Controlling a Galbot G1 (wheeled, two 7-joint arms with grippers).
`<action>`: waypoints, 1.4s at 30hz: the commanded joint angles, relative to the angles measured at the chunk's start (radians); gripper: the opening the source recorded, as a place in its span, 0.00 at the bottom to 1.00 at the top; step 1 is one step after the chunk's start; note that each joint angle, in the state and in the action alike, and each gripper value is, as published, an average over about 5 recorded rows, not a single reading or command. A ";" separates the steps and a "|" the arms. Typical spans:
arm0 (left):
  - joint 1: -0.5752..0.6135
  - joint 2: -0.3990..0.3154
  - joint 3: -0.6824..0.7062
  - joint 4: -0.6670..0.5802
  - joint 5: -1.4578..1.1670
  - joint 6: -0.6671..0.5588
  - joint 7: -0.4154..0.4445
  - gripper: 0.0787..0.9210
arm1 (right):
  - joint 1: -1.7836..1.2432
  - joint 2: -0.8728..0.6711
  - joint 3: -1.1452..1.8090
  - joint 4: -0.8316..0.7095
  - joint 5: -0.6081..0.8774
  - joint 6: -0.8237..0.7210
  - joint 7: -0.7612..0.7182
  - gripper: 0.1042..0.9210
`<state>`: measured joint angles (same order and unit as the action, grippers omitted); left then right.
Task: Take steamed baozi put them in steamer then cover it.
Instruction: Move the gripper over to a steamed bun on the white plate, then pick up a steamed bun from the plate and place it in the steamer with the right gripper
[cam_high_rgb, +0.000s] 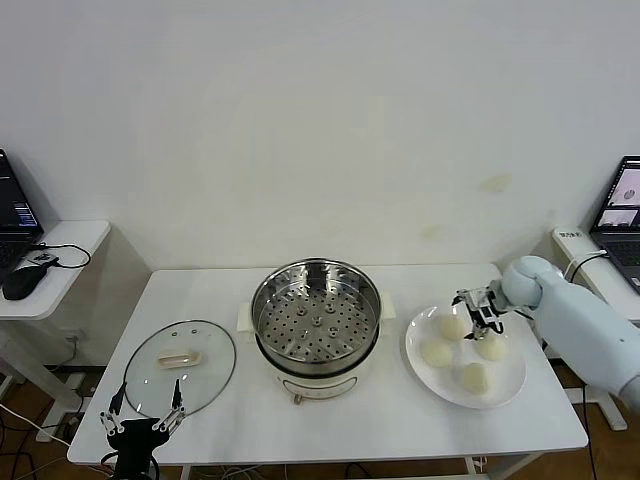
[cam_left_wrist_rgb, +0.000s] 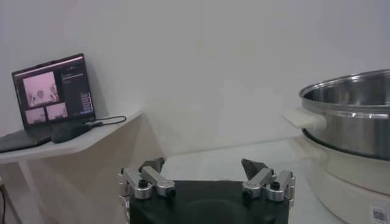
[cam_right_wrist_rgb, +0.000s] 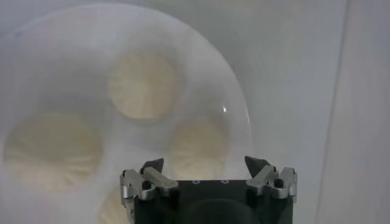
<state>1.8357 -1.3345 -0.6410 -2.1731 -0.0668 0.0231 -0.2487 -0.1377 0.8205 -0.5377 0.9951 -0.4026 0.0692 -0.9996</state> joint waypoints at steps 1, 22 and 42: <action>0.001 0.001 -0.005 0.000 -0.002 0.000 -0.001 0.88 | 0.031 0.044 -0.043 -0.070 -0.018 0.004 -0.009 0.88; 0.004 -0.004 -0.003 -0.011 0.001 -0.001 -0.003 0.88 | 0.035 0.068 -0.053 -0.107 -0.020 0.014 -0.027 0.65; 0.005 0.011 0.004 -0.019 -0.051 -0.001 -0.005 0.88 | 0.447 -0.120 -0.310 0.211 0.336 -0.015 -0.053 0.62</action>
<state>1.8399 -1.3252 -0.6410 -2.1909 -0.0905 0.0228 -0.2531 0.0872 0.7755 -0.7175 1.0693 -0.2461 0.0635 -1.0492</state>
